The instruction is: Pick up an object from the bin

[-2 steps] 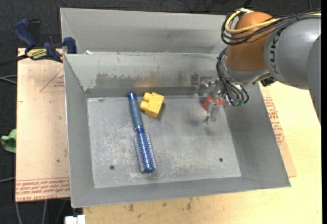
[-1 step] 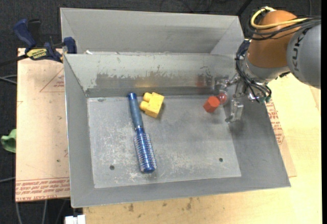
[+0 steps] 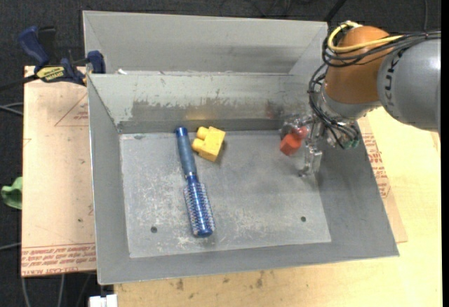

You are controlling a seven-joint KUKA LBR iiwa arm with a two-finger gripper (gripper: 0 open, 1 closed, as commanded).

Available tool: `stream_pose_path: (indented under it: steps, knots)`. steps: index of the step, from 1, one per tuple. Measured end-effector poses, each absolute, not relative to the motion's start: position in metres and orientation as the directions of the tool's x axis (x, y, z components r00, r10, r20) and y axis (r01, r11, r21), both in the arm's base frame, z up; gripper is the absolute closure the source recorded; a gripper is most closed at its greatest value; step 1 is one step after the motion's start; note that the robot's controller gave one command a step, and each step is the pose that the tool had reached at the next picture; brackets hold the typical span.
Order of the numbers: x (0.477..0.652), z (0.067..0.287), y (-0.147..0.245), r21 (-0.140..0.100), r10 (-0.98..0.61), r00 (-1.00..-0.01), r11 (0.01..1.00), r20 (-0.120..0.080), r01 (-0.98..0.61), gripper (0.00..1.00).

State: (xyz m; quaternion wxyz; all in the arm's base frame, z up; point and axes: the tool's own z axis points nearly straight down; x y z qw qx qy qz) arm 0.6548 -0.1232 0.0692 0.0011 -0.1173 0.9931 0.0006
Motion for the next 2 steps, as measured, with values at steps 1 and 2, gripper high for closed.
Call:
stream_pose_path:
  steps: [1, 2]
  knots:
    - [0.6559, 0.0699, -0.1227, 0.0, -0.231, -0.973, 0.973, -0.004, -0.231, 0.0]
    - [0.6559, 0.0699, -0.1228, 0.0, -0.23, -0.973, 0.973, -0.004, -0.23, 1.0]
